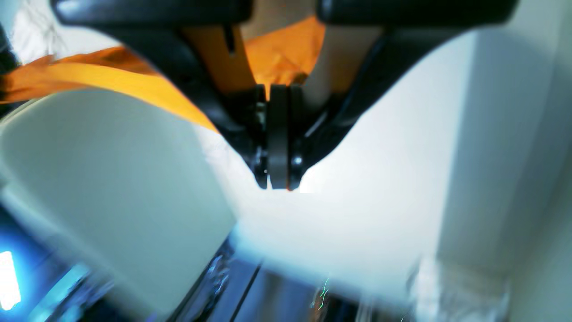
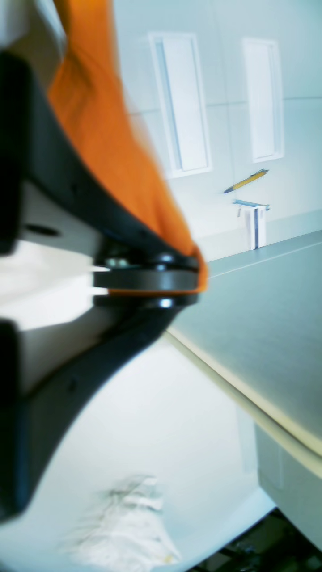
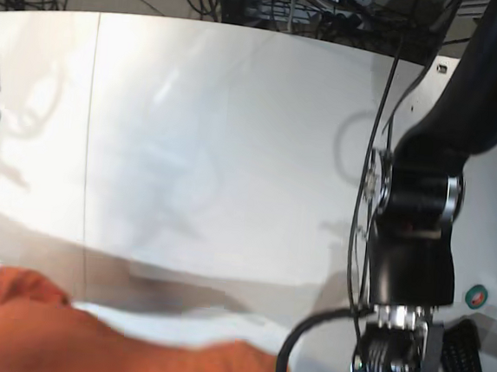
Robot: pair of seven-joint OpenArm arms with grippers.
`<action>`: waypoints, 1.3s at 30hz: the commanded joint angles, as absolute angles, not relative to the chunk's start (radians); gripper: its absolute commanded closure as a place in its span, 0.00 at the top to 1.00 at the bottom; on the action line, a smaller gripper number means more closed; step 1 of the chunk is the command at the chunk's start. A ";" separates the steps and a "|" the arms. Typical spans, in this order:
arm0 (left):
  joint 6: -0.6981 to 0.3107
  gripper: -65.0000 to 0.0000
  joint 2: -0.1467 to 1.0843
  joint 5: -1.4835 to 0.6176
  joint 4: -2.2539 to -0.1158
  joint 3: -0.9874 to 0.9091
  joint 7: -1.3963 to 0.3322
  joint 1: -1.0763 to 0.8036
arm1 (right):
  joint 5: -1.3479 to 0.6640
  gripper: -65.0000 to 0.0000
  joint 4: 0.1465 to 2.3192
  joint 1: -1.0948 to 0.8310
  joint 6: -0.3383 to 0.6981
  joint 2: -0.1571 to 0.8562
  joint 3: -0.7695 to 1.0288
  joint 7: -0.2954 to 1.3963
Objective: Layout the t-shirt on the table in an organized manner, then fold the t-shirt properly
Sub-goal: 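Lift the shirt with both grippers and shake it out flat, then raise the shirt high with both grippers and lay it down spread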
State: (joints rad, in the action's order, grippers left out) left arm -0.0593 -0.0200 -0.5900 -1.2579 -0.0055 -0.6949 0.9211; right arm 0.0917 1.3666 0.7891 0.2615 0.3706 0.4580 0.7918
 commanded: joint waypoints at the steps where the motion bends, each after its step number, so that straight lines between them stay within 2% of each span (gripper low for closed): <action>1: -0.067 0.00 -0.028 -0.601 -1.274 -0.008 -0.671 0.963 | 0.097 0.00 1.388 0.842 0.254 0.403 0.460 0.762; 5: -0.065 0.00 -0.039 -0.602 -1.316 0.001 -0.673 0.938 | 0.097 0.00 1.403 0.820 0.254 0.427 0.464 0.765; 9: -0.065 0.00 -0.033 -0.598 -1.382 0.004 -0.673 0.763 | 0.094 0.00 1.471 0.613 0.254 0.415 0.467 0.769; 19: -0.071 0.00 0.074 -0.596 -1.549 0.007 -0.673 0.151 | 0.093 0.00 1.531 0.061 0.248 0.219 0.473 0.615; 22: -0.071 0.00 0.127 -0.596 -1.575 0.005 -0.673 0.005 | 0.093 0.00 1.498 -0.041 0.248 0.182 0.483 0.568; 29: -0.071 0.00 0.199 -0.596 -1.673 -0.002 -0.670 -0.275 | 0.093 0.00 1.547 -0.229 0.254 0.091 0.641 0.565; 33: -0.071 0.00 0.222 -0.596 -1.718 0.002 -0.668 -0.315 | 0.093 0.00 1.593 -0.294 0.254 0.088 0.596 0.559; 39: -0.068 0.00 0.216 -0.599 -1.758 0.005 -0.673 -0.166 | 0.096 0.00 1.590 -0.145 0.254 0.159 0.582 0.567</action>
State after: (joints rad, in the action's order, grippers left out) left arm -0.0601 0.2108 -0.5945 -1.7370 0.0082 -0.6941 -0.1692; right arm 0.0917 1.5688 -0.1406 0.2615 0.1452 0.5758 0.5880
